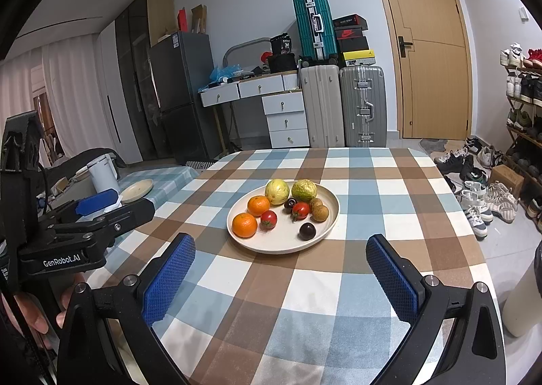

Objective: Organize fruits

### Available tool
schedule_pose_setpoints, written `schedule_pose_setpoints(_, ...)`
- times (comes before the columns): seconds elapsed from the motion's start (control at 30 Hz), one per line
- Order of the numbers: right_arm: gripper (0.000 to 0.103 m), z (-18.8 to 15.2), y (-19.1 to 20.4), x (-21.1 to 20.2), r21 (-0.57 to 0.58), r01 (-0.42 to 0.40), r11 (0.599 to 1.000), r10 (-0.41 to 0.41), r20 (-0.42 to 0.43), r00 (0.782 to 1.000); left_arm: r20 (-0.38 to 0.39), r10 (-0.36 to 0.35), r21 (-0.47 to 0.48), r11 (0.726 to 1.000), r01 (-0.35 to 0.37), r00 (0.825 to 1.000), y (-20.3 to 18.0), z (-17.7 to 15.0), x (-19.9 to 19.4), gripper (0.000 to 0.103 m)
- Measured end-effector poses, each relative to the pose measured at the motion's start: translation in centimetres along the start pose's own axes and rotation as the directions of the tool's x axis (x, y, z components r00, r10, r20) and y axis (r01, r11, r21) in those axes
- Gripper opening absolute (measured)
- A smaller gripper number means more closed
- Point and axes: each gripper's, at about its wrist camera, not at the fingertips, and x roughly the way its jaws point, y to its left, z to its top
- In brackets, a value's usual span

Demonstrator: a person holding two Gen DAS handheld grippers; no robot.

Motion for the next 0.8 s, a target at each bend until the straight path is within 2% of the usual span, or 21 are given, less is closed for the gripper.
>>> schedule_pose_setpoints(0.8,0.103,0.00,0.08,0.02,0.000,0.001,1.000,-0.001,0.000,1.000,0.009,0.002,0.005,1.000,-0.002,1.000,-0.17,-0.19,0.54,0.102)
